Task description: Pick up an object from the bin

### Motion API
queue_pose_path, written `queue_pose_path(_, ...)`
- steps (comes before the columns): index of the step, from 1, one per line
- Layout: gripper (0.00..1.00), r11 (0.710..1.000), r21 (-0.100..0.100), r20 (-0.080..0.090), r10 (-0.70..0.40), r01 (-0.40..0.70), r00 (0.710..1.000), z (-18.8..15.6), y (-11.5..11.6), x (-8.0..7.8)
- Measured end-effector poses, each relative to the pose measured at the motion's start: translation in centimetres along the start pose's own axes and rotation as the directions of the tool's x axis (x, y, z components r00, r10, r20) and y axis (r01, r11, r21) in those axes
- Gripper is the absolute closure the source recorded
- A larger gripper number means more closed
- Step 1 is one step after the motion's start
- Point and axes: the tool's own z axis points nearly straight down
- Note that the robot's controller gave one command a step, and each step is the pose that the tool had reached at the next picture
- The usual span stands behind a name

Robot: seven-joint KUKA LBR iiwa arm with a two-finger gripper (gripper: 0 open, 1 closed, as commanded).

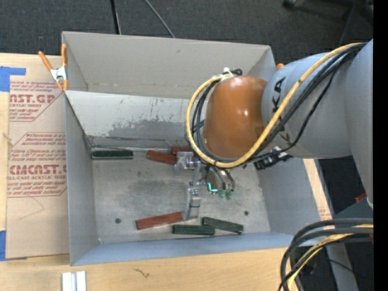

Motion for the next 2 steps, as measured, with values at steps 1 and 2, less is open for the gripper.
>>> queue_pose_path(1, 0.0, 1.0, 0.0, 0.0, 0.01, -0.01, 1.0, 9.75, 2.33, 1.3)
queue_pose_path(2, 0.0, 1.0, -0.001, 0.008, 0.01, -0.01, 1.0, 9.77, 2.41, 1.29)
